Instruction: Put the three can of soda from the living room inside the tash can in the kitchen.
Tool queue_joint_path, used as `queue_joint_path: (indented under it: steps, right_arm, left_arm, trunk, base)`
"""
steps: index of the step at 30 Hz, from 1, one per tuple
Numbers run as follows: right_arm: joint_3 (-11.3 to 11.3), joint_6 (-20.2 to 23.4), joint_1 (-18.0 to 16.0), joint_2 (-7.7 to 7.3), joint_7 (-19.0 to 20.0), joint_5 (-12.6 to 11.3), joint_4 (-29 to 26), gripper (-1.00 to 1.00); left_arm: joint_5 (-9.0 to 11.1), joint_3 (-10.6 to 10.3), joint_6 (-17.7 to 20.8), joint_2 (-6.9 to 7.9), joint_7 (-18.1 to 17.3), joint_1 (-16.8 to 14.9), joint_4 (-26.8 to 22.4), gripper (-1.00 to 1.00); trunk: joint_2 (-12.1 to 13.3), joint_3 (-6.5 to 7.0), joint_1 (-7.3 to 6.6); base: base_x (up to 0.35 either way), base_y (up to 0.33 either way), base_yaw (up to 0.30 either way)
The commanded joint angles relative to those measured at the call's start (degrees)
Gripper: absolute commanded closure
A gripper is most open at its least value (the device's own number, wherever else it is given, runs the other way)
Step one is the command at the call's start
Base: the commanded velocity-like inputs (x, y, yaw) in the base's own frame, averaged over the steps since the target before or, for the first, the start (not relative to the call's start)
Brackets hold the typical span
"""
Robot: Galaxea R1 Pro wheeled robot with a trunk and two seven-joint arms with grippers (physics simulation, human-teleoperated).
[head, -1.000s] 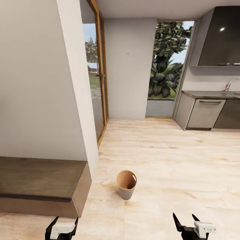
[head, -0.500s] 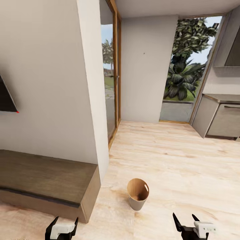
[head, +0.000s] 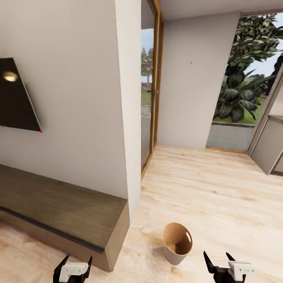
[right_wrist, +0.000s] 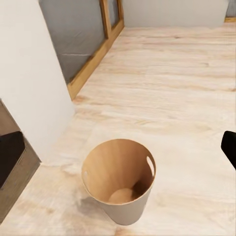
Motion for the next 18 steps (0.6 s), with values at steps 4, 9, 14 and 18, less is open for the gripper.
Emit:
queue_joint_path:
  steps: [4, 9, 14, 18]
  right_arm:
    - [0.0, 0.0, 0.0, 0.02, 0.0, 0.0, 0.0, -1.0]
    - [0.0, 0.0, 0.0, 0.03, 0.0, 0.0, 0.0, -1.0]
    - [0.0, 0.0, 0.0, 0.03, 0.0, 0.0, 0.0, -1.0]
    - [0.0, 0.0, 0.0, 0.03, 0.0, 0.1, 0.0, -1.0]
  left_arm:
    - [0.0, 0.0, 0.0, 0.0, 0.0, 0.0, 0.0, -1.0]
    - [0.0, 0.0, 0.0, 0.0, 0.0, 0.0, 0.0, -1.0]
    - [0.0, 0.0, 0.0, 0.0, 0.0, 0.0, 0.0, -1.0]
    - [0.0, 0.0, 0.0, 0.0, 0.0, 0.0, 0.0, -1.0]
  trunk:
    - [0.0, 0.09, 0.0]
    - [0.0, 0.21, 0.0]
    - [0.0, 0.33, 0.0]
    - [0.0, 0.42, 0.0]
  base:
    - [0.217, 0.0, 0.245]
    - [0.217, 0.0, 0.245]
    - [0.217, 0.0, 0.245]
    - [0.217, -0.024, 0.245]
